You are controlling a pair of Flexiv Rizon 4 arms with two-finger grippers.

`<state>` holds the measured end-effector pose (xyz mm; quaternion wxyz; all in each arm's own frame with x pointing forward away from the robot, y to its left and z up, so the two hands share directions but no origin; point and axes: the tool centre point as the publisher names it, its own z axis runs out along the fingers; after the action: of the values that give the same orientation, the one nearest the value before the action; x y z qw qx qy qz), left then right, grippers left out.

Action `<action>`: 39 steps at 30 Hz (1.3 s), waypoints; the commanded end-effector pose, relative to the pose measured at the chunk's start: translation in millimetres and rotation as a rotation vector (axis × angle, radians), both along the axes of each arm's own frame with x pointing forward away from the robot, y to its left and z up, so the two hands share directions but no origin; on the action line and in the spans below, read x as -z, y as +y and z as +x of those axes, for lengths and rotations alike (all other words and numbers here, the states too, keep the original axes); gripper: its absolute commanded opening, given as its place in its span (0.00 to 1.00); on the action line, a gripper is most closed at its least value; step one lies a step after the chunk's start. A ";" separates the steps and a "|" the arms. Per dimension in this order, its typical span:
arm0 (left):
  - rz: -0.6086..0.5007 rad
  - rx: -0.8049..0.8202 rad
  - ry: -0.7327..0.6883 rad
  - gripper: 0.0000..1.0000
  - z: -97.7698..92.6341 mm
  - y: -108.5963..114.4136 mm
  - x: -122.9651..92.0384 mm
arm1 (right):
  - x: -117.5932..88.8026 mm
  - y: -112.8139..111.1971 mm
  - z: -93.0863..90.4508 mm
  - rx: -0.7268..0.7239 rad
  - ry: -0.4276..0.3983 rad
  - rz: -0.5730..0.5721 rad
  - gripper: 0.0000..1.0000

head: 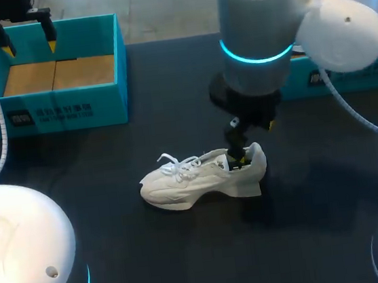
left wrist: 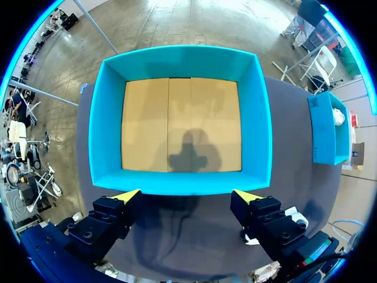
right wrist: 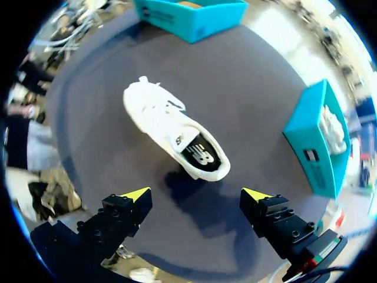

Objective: Take the shoe out of the shoebox, open the shoe tongue, remove and reinsert the insole, then place the shoe into the shoebox

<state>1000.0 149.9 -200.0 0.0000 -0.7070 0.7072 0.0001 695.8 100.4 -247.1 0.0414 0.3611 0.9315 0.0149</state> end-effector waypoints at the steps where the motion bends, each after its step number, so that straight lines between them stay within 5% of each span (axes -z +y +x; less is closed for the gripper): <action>1: 0.000 0.000 0.000 1.00 0.0 0.0 0.0 | 3.1 -10.5 -0.9 -0.199 0.010 0.242 1.00; 14: 0.000 0.000 0.000 1.00 0.0 0.0 0.0 | 2.8 -13.3 -0.1 -0.206 0.011 0.218 1.00; 22: 0.000 0.000 0.000 1.00 0.0 0.0 0.0 | -2.5 -36.0 6.0 -0.408 -0.179 0.431 1.00; 30: 0.000 0.000 0.000 1.00 0.0 0.0 0.0 | 7.9 -56.6 5.0 -0.601 -0.181 0.573 1.00; 39: 0.000 0.000 0.000 1.00 0.0 0.0 0.0 | 17.5 -74.2 5.5 -0.645 -0.217 0.620 1.00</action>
<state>1000.0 149.9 -200.0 0.0000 -0.7070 0.7072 0.0000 707.5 33.5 -261.3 0.0090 0.0467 0.9811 0.1875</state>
